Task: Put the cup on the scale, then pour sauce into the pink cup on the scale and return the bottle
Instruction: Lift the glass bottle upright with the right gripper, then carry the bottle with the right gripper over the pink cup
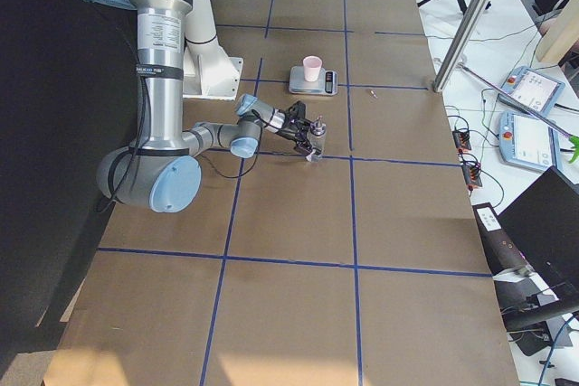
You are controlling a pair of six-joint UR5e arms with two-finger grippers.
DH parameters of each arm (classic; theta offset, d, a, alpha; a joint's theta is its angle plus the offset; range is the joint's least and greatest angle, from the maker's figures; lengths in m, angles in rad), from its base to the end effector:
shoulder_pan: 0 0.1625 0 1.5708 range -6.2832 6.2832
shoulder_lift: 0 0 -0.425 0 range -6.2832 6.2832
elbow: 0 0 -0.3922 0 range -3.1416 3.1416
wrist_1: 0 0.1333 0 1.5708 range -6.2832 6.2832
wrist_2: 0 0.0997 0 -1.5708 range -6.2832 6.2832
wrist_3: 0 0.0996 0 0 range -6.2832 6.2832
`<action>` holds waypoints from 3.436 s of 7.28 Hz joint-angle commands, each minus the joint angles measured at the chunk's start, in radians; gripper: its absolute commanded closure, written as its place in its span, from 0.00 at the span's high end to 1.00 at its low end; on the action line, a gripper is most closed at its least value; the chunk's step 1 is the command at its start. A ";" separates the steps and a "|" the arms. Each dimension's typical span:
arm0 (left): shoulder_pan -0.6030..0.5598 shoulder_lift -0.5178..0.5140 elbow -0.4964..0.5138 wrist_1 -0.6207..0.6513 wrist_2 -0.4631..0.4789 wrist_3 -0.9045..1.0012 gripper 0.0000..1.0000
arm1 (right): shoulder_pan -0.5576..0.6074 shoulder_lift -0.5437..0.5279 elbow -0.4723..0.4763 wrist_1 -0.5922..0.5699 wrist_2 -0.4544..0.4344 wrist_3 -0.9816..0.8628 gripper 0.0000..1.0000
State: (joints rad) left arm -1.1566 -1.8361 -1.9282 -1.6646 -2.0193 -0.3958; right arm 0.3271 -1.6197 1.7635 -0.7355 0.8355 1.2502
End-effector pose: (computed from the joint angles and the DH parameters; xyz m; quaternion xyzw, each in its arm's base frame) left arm 0.1446 -0.5527 0.3461 0.2321 0.3261 0.0864 0.9123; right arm -0.3943 -0.3451 0.4892 0.4404 -0.3151 0.1717 0.8230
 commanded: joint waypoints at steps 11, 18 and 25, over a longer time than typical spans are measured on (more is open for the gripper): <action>-0.005 0.005 -0.006 0.005 -0.003 -0.002 0.95 | 0.018 0.263 0.094 -0.351 -0.090 -0.340 0.00; 0.000 0.005 0.005 0.005 -0.003 -0.005 0.95 | -0.118 0.544 0.117 -1.089 -0.237 -0.423 0.00; 0.000 0.003 0.003 0.005 -0.003 -0.005 0.95 | -0.157 0.567 0.103 -1.308 -0.358 -0.760 0.00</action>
State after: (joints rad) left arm -1.1566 -1.8329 -1.9254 -1.6598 -2.0218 -0.4004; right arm 0.1705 -1.0538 1.8690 -2.0259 0.4939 0.5559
